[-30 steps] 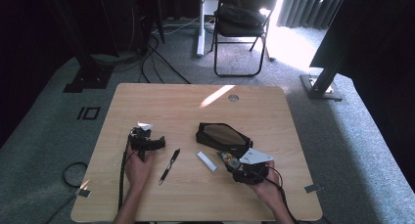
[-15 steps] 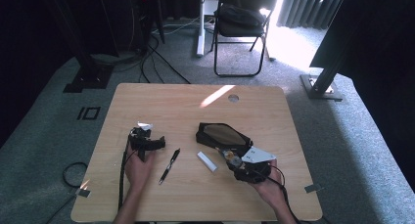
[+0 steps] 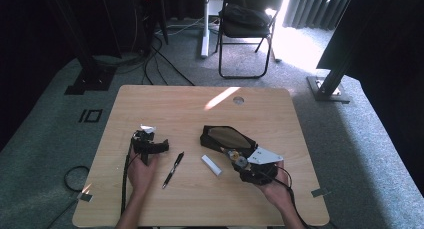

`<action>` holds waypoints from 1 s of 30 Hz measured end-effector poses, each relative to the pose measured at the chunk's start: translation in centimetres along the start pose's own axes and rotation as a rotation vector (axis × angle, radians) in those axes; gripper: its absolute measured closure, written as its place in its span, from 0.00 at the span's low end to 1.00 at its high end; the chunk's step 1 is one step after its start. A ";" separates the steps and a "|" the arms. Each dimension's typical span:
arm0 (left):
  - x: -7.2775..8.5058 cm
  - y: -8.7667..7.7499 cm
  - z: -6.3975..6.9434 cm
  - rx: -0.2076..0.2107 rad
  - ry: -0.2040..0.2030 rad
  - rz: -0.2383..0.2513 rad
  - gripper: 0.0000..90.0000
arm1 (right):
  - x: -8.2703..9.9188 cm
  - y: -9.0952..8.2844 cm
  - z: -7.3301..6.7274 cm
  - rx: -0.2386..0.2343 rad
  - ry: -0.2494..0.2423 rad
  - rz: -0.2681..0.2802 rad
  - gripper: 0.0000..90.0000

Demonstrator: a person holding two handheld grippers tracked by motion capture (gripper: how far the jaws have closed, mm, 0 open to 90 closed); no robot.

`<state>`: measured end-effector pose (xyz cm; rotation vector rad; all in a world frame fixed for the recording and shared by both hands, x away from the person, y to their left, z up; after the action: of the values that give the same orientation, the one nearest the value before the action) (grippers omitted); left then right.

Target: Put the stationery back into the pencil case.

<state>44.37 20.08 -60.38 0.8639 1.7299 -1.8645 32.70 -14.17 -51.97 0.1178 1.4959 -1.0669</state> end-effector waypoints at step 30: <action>0.0 0.0 0.0 0.000 0.000 0.000 0.09 | -1.2 -0.1 1.9 0.042 0.013 0.024 0.46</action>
<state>44.37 20.08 -60.38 0.8638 1.7299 -1.8645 34.36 -14.90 -50.66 0.1719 1.4805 -1.0801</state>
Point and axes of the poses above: each handheld gripper's, and its own axes: y roughly forward along the jaws, x roughly out of its underside, z roughly to its right, the point moved 7 cm from there along y, roughly forward along the jaws, and after that the axes turned 3 degrees about -y, right-handed, at the moved point
